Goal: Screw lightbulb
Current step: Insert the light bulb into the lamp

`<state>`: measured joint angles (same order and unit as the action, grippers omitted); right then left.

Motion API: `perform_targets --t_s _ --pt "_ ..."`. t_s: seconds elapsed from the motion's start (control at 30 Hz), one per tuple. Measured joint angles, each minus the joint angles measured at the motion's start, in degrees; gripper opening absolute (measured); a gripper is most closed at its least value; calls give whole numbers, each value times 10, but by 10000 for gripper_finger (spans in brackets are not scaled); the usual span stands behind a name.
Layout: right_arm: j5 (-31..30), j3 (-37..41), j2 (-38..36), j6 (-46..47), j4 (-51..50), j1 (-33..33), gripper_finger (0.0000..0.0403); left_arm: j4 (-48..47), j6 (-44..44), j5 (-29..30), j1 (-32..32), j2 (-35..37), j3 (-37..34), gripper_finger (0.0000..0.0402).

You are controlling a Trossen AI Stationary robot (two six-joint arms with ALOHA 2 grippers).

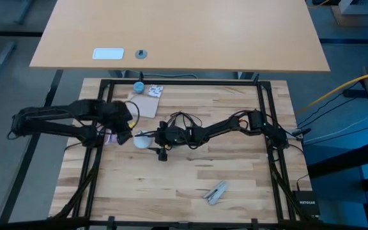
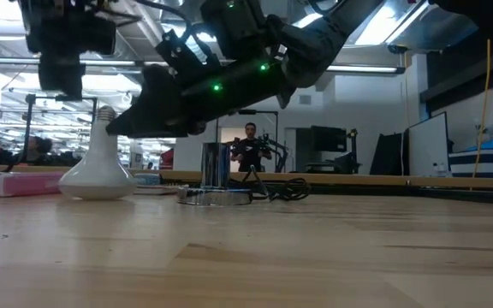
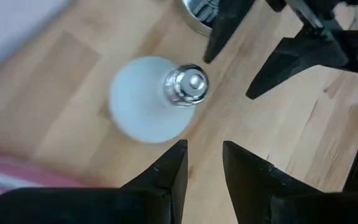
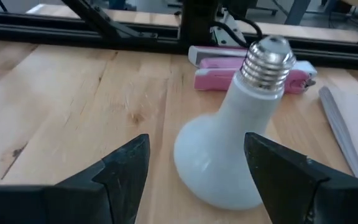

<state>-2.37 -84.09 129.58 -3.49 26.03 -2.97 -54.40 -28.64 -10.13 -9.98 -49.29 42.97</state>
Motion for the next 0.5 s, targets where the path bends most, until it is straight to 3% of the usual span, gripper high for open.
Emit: perform_targets --t_s 0.27,0.5 --pt "-3 0 -1 1 38 0 266 115 -41 5 40 -3 -61 92" --pt "-15 0 -1 5 39 0 266 122 -37 101 40 -4 -61 87"
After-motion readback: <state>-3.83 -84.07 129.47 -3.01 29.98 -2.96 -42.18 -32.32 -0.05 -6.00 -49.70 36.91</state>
